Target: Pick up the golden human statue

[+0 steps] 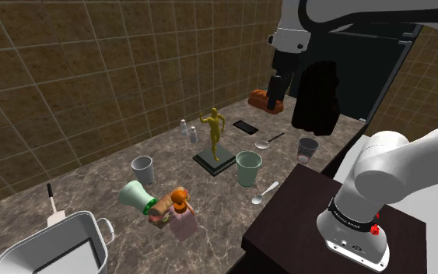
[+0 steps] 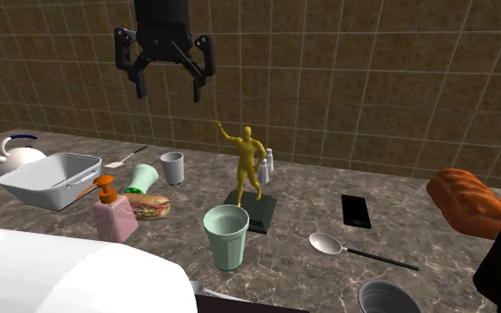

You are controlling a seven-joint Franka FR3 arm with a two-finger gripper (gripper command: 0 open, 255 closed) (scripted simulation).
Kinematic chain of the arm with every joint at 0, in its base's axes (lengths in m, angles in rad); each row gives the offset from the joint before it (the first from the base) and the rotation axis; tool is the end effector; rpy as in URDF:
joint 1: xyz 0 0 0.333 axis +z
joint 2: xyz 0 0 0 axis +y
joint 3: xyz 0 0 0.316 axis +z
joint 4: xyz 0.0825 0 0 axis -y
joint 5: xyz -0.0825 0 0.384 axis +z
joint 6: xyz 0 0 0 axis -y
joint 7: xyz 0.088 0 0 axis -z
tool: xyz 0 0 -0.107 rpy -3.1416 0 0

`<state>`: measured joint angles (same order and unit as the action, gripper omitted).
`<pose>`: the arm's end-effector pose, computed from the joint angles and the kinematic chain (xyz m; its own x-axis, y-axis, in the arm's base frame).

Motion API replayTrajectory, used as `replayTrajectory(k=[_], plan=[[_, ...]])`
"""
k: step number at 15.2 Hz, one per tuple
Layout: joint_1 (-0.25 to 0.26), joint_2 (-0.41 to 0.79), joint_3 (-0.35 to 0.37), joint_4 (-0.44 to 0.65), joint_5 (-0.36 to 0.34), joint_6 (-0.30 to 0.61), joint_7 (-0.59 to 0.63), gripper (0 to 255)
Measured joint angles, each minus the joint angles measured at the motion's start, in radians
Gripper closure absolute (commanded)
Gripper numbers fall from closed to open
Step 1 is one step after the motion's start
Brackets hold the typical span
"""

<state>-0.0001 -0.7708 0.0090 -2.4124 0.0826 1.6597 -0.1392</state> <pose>0.3178 0.0116 0.5672 0.9901 0.1375 0.0282 0.1392 -0.9876 -0.0728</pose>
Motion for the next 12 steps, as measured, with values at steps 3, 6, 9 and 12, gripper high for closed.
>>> replayTrajectory(k=[3,6,9,12], plan=[[-0.003,0.043,-0.007,0.013,-0.004,0.03,-0.01,0],[-0.008,0.153,-0.02,0.052,-0.009,0.101,-0.03,0],[-0.01,0.258,-0.03,0.099,-0.009,0.163,-0.045,0],[-0.014,0.377,-0.046,0.167,-0.01,0.214,-0.069,0]])
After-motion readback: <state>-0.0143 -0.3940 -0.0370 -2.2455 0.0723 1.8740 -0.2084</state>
